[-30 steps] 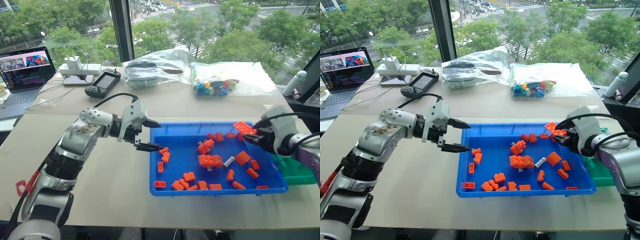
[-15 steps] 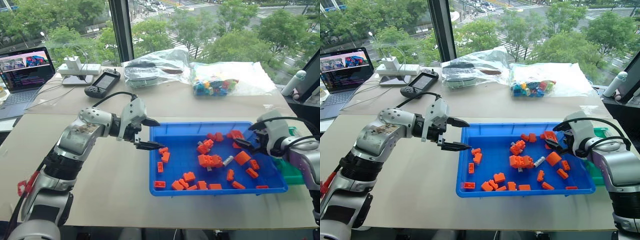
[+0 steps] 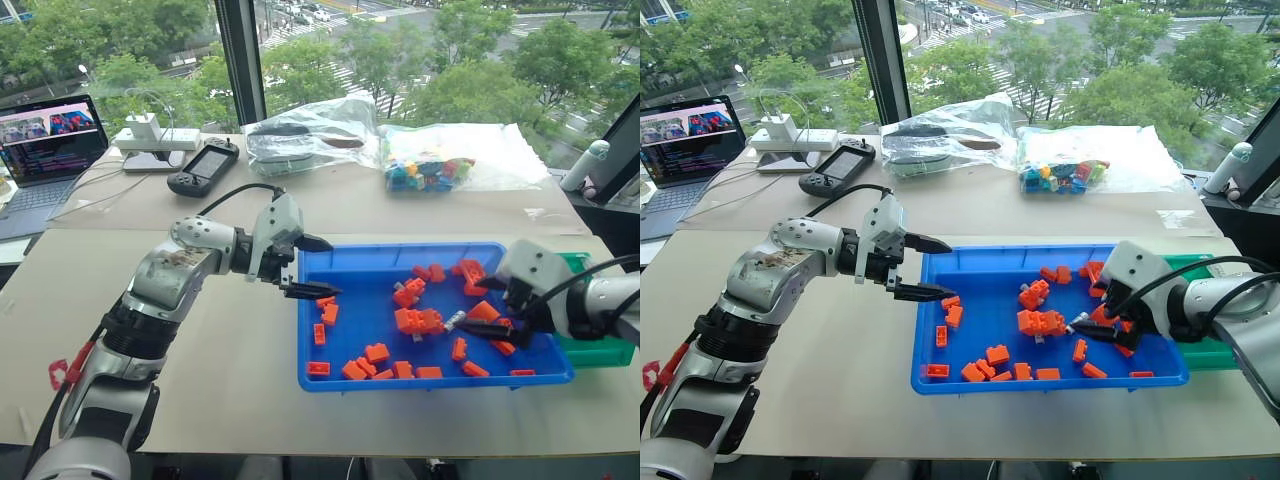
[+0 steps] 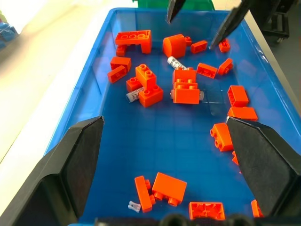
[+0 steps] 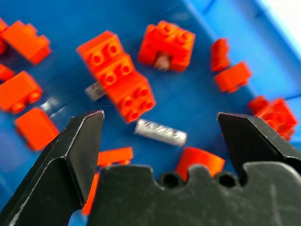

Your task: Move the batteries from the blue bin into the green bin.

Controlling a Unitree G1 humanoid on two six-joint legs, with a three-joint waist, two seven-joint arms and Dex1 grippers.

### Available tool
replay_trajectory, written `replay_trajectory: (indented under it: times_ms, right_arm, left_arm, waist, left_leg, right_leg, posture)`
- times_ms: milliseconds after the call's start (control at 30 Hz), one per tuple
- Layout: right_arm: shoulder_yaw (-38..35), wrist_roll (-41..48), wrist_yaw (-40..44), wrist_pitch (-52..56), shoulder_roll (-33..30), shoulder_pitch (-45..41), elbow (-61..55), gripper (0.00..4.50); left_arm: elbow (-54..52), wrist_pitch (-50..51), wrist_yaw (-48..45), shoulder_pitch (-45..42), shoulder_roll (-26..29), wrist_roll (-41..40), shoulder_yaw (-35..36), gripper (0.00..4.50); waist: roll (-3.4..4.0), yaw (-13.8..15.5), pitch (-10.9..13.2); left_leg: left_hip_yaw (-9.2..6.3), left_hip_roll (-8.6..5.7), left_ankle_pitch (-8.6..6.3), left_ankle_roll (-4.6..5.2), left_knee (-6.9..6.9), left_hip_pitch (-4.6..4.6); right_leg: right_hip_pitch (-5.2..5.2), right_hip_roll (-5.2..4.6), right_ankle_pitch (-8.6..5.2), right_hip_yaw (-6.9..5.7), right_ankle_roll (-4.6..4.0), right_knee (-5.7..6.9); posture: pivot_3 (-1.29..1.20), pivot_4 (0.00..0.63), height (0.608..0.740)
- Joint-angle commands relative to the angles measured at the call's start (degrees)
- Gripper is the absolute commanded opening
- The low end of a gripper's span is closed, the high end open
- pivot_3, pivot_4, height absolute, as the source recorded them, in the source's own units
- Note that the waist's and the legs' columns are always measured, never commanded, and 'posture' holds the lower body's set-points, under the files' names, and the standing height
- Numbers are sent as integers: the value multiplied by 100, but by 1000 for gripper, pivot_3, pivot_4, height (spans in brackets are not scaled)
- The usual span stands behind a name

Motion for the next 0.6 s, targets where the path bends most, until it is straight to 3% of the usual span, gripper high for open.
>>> replay_trajectory:
  times_ms: [33, 267, 600]
  right_arm:
    - [406, -813, 575, -1379, -363, -232, 452, 4482]
    - [1455, -1940, 1708, -3394, -177, -1701, 2259, 4482]
    - [2057, -2367, 2467, -4198, 834, -2458, 3448, 4482]
  left_arm:
    - [-137, 13, 10, -90, 26, -83, 112, 4500]
    - [-258, 34, -2, 2, 50, -132, 110, 4500]
    - [-552, 230, 161, 195, 177, -223, 213, 4500]
  waist:
    - [0, 2, 0]
    - [0, -14, 0]
    - [0, -9, 0]
  left_leg:
    - [0, 1, 0, 0, 1, 0]
    - [4, 4, 0, -1, 5, 0]
    - [0, 4, 1, -2, 10, 0]
  right_leg:
    - [0, 0, 0, 0, 0, -2]
    - [-3, 2, 0, 1, 0, -4]
    - [-3, 1, 0, 0, 0, 4]
  posture:
    - [0, 150, 732]
    - [0, 150, 732]
    - [0, 150, 732]
